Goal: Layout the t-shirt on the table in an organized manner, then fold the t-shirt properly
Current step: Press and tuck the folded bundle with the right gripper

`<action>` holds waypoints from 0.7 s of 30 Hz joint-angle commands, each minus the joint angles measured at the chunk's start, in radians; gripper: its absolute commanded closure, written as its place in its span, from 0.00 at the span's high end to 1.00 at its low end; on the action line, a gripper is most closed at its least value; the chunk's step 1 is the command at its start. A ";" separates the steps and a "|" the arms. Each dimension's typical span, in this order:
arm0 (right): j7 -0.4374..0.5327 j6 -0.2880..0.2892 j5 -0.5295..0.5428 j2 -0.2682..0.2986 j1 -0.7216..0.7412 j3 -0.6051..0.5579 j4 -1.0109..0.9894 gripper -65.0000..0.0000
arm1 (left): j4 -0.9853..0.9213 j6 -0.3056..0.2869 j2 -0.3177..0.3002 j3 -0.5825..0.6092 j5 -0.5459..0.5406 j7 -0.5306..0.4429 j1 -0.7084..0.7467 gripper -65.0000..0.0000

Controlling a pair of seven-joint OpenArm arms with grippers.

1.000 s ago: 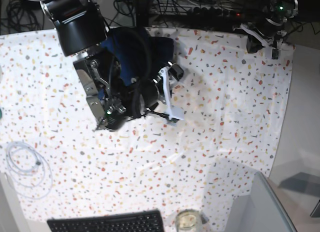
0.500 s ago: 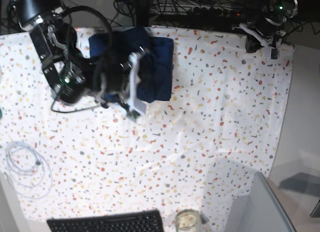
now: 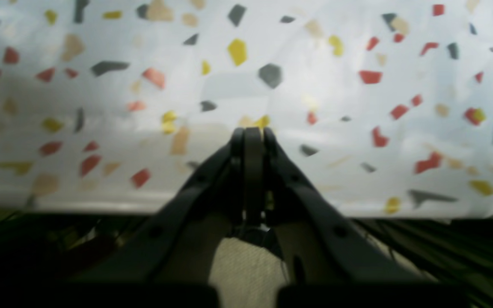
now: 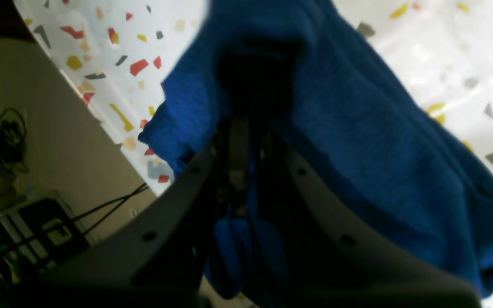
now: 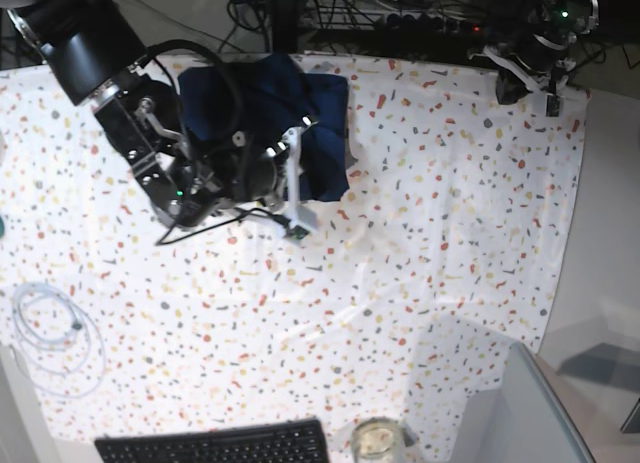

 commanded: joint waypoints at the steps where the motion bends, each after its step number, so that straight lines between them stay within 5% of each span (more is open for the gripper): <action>1: 0.017 0.005 0.025 -0.033 0.036 -0.010 -0.003 0.03 | 0.013 0.000 -0.011 -0.004 -0.010 -0.020 0.007 0.00; 6: 0.017 0.005 0.025 -0.128 0.119 -0.058 -0.132 0.03 | 0.015 0.000 -0.011 -0.004 -0.010 -0.020 0.006 0.00; 11: -0.003 -0.036 0.025 -0.150 0.156 -0.088 -0.095 0.03 | 0.015 0.000 -0.011 -0.004 -0.010 -0.020 0.006 0.00; 15: -0.099 -0.219 0.031 -0.039 0.136 -0.087 0.083 0.03 | 0.015 0.000 -0.011 -0.004 -0.002 -0.020 0.007 0.00; 18: -0.133 -0.282 0.032 0.070 0.009 -0.021 0.269 0.07 | 0.015 0.000 -0.011 -0.006 -0.002 -0.022 0.007 0.00; 21: -0.132 -0.279 0.031 0.128 -0.160 0.114 0.424 0.34 | 0.015 0.000 -0.012 -0.006 -0.002 -0.022 0.004 0.00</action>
